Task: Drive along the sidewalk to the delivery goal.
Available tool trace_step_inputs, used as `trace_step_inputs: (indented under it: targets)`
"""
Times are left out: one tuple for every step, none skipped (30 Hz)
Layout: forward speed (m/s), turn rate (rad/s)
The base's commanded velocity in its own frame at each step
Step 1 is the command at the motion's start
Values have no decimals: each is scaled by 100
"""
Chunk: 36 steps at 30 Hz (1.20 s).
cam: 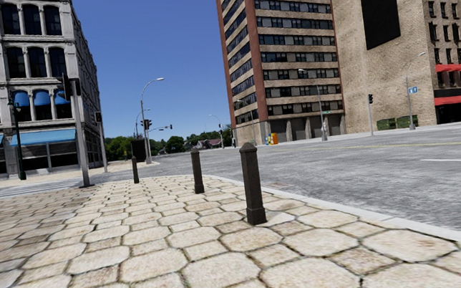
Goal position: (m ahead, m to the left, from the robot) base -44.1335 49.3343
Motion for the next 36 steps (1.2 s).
trace_step_inputs:
  targets:
    - [0, 0]
    - [0, 0]
    - [0, 0]
    - [0, 0]
    - [0, 0]
    - [0, 0]
    - [0, 0]
    - [0, 0]
    - [0, 0]
    - [0, 0]
    - [0, 0]
    - [0, 0]
    - [0, 0]
    - [0, 0]
    - [0, 0]
    - [0, 5]
    - [0, 13]
    - [0, 27]
    - [7, 37]
    - [7, 37]
    - [38, 43]
    - [53, 46]
    - [62, 49]
    - [62, 49]
    - [72, 51]
    - [80, 52]
    - [89, 52]
    - [94, 52]
    - [94, 52]
    - [95, 53]
    - [95, 53]
    - [96, 54]
    - [96, 54]
    - [97, 54]
    - [98, 54]
    - [101, 54]
